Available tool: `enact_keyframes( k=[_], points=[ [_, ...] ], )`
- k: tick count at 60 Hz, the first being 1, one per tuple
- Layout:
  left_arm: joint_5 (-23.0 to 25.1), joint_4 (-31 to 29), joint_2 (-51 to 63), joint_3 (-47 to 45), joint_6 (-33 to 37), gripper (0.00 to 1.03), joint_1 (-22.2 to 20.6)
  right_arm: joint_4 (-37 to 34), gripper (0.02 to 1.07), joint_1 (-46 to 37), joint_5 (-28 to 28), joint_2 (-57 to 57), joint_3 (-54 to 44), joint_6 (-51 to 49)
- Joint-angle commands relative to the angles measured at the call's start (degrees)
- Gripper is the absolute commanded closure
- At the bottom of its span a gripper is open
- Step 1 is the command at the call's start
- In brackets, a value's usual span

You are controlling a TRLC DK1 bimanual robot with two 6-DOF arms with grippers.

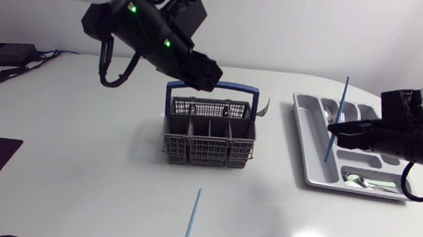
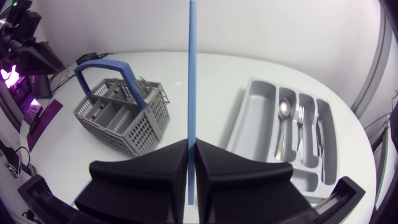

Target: Unload the cutlery basket into the drawer organizer.

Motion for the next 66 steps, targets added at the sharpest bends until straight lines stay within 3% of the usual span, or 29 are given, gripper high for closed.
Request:
enact_keyframes(
  k=[1, 16, 38, 50, 57, 63, 66],
  points=[
    [0.3, -3.4, 0.0, -3.7, 2.6, 0.55, -1.3, -0.3, 1.01, -2.8, -0.4, 5.5, 1.8, -1.5],
    [0.2, -7.3, -0.5, -11.1, 5.6, 0.55, -3.7, -0.2, 1.01, -5.5, 0.5, 19.0, 7.8, -0.9],
    [0.2, -7.1, 1.9, -22.6, 6.2, 0.55, -8.7, 0.5, 1.01, -4.9, 4.8, 34.1, 15.5, 0.4],
    [0.2, -6.9, 5.0, -24.1, 5.8, 0.55, -10.5, 1.8, 0.98, -4.2, 6.9, 37.0, 16.9, 1.4],
    [0.2, -7.0, 6.6, -23.9, 5.7, 0.55, -11.5, 2.5, 0.78, -3.8, 7.9, 37.3, 16.8, 1.6],
    [0.4, -7.1, 8.6, -22.4, 5.0, 0.55, -11.9, 2.6, 0.49, -3.8, 8.4, 37.5, 16.8, 1.6],
    [2.9, -7.4, 9.2, -21.6, 5.0, 0.55, -11.5, 2.6, 0.36, -3.8, 8.5, 37.5, 16.5, 1.6]
  ],
)
